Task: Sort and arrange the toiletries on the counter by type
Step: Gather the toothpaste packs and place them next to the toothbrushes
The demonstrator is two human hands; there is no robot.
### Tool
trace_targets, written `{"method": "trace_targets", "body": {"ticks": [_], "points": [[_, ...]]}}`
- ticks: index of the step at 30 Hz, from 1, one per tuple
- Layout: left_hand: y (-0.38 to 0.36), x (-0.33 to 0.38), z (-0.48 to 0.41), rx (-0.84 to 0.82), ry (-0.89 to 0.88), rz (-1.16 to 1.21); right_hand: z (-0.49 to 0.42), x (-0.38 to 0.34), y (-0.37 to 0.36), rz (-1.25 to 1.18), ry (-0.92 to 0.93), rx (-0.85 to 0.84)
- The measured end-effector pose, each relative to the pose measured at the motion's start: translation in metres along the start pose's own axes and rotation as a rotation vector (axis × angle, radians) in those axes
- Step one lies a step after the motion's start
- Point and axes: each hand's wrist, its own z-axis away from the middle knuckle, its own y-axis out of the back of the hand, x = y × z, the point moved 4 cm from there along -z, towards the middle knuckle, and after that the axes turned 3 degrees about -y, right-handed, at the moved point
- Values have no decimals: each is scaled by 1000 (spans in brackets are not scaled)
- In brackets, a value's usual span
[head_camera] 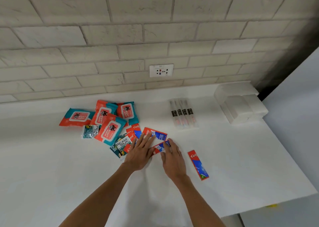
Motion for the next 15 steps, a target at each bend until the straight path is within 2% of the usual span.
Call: {"method": "trace_targets", "body": {"ticks": [8,15], "points": [[0,-26,26,32,-40,-8,18,-4,2,24,-28,87],[1,-47,49,56,-111,-23,20,-14,11,40,3,10]]}}
